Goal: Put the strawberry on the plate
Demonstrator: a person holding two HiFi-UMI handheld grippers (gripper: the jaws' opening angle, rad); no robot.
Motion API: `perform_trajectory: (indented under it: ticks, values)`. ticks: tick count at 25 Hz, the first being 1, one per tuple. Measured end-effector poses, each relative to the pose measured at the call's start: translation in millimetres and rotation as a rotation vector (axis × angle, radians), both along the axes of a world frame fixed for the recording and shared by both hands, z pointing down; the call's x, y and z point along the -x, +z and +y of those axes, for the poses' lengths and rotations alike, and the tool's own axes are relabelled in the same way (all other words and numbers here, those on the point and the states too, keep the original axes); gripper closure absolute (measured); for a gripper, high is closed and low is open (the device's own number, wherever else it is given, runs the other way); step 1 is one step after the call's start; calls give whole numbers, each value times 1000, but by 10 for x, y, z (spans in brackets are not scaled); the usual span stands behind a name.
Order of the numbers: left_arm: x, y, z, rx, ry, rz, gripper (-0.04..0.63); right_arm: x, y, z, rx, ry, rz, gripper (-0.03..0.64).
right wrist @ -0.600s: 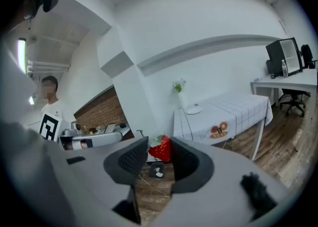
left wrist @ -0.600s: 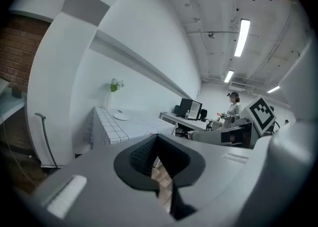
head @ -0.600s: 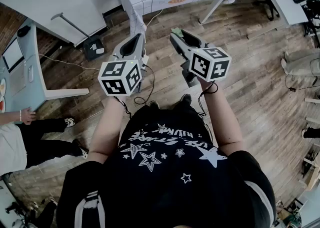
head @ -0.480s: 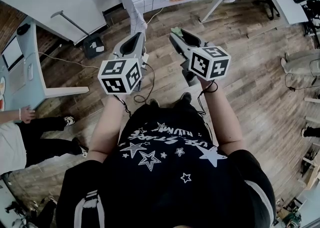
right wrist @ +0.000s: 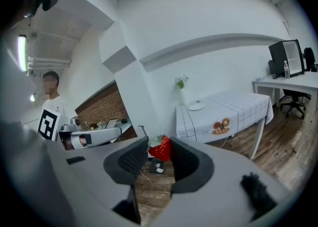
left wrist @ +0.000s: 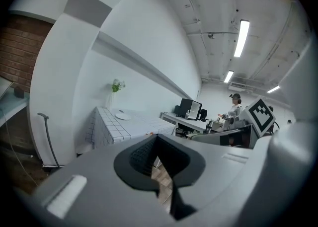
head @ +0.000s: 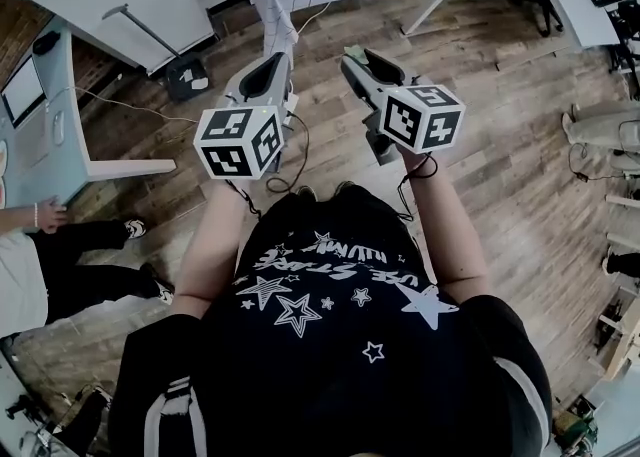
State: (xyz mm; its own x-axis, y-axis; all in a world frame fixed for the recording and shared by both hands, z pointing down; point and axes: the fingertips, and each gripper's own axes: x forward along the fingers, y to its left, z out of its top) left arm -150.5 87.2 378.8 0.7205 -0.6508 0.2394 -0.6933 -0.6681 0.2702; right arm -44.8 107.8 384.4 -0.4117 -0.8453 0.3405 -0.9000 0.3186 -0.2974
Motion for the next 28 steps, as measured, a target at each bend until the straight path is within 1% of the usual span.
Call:
perform_trajectory:
  ticks: [4, 7, 11, 13, 16, 20, 23, 25, 28]
  values:
    - [19, -11, 33, -3, 5, 6, 588, 0, -23, -4, -12, 8, -4, 469]
    - [82, 16, 28, 0, 5, 11, 588, -19, -75, 20, -34, 27, -29, 469]
    - [94, 98, -20, 23, -1, 24, 587, -156, 25, 43, -11, 56, -9, 469]
    - [61, 92, -56, 15, 3, 21, 586, -245, 53, -16, -3, 69, -11, 469]
    - [24, 53, -169, -13, -6, 7, 586, -349, 36, -186, -13, 72, -25, 469]
    - [6, 49, -375, -9, -45, 18, 586, -453, 28, -480, -25, 52, -31, 469]
    - [-26, 91, -588, -8, -89, -14, 586, -535, 31, -778, -31, 24, -44, 469]
    - [-84, 105, -751, -6, -112, -25, 586, -598, 20, -992, -37, 1, -55, 469]
    - [-271, 92, -1037, -7, -138, -33, 586, -775, 26, -1310, -32, -25, -72, 469]
